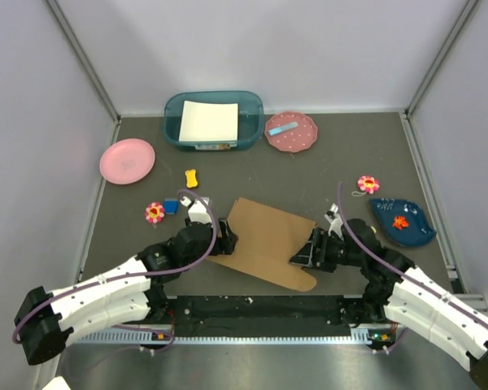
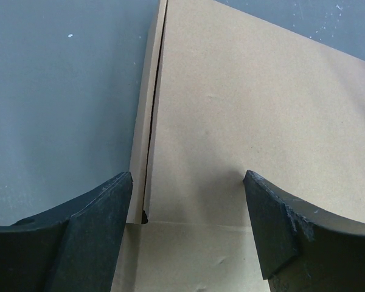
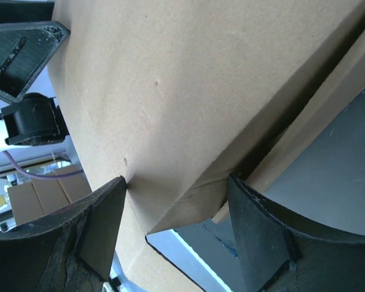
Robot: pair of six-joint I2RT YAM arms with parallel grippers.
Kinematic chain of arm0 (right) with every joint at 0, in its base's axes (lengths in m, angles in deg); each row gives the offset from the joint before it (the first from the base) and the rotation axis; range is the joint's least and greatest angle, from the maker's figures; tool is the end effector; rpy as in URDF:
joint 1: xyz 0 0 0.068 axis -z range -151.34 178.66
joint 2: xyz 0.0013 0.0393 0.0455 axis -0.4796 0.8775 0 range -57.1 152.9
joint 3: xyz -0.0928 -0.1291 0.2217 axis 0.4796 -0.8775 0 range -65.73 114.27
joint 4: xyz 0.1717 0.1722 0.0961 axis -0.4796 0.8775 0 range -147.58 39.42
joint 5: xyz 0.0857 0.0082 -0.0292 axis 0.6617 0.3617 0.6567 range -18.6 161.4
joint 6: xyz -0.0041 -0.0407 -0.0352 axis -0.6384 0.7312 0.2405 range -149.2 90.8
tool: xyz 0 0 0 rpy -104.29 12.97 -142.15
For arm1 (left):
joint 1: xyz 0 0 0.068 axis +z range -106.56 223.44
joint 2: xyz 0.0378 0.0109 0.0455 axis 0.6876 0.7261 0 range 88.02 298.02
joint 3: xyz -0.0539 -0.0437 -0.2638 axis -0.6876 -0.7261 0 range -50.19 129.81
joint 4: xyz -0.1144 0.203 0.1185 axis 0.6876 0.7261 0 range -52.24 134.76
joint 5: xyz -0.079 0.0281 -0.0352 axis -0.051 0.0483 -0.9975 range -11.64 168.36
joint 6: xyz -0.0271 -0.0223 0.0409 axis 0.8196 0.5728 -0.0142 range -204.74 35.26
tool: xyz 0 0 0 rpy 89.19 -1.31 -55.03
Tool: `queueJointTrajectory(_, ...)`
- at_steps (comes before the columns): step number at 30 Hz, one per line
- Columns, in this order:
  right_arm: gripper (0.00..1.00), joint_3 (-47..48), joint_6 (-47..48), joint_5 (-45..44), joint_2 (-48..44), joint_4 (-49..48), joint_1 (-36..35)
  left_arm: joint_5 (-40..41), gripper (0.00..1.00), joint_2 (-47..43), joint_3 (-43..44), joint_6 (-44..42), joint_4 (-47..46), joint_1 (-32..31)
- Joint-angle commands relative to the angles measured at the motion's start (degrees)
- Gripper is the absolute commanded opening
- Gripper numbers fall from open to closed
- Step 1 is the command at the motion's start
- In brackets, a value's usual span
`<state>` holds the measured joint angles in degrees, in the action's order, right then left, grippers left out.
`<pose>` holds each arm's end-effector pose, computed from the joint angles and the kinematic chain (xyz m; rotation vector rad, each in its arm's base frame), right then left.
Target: Fold the paper box
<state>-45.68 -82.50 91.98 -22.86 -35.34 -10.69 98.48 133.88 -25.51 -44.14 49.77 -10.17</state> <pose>0.1006 0.0986 0.1964 0.0750 2.4766 1.2102 0.1143 -0.1345 0.2116 0.0388 2.1692 -0.5950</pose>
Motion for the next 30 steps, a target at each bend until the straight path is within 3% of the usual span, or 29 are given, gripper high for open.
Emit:
queueJointTrajectory(1, 0.68, -3.8, -4.4, 3.6, 0.8, -9.9, -0.4, -1.3, 0.80, -0.4, -1.0, 0.5, -1.5, 0.1)
queueJointTrajectory(5, 0.68, -3.8, -3.7, 1.2, -1.3, -8.4, -0.5, -1.3, 0.79, -0.4, -1.4, 0.5, -1.5, 0.1)
queueJointTrajectory(9, 0.68, 3.9, 3.0, -6.8, -5.3, 6.5, -0.4, -0.5, 0.78, -0.5, -1.6, 0.0, -0.9, 0.1)
queueJointTrajectory(13, 0.68, 12.5, 8.3, -13.4, -5.3, 14.6, -0.5, 0.5, 0.78, -0.3, -1.9, -0.6, -0.8, 0.0)
queueJointTrajectory(18, 0.66, 19.2, 11.6, -13.5, -3.0, 16.6, -0.5, 0.9, 0.77, 1.0, -2.0, -1.0, -0.6, 0.1)
queueJointTrajectory(22, 0.48, 11.9, 8.2, -2.0, -3.7, 1.8, -0.5, -0.3, 0.76, 2.7, -1.8, -1.2, -0.7, 0.1)
queueJointTrajectory(24, 0.35, 5.9, 4.9, 1.6, -3.6, -6.0, -0.5, -1.0, 0.76, 4.0, -1.7, -0.8, -0.5, 0.1)
queueJointTrajectory(26, 0.27, 1.9, 4.0, 1.8, -2.8, -7.4, -0.4, -1.4, 0.75, 4.8, -1.9, -0.2, -0.5, 0.1)
queueJointTrajectory(30, 0.20, -1.8, 4.9, 0.3, -0.7, -3.4, -0.4, -1.7, 0.75, 4.9, -3.5, 0.3, -1.1, 0.0)
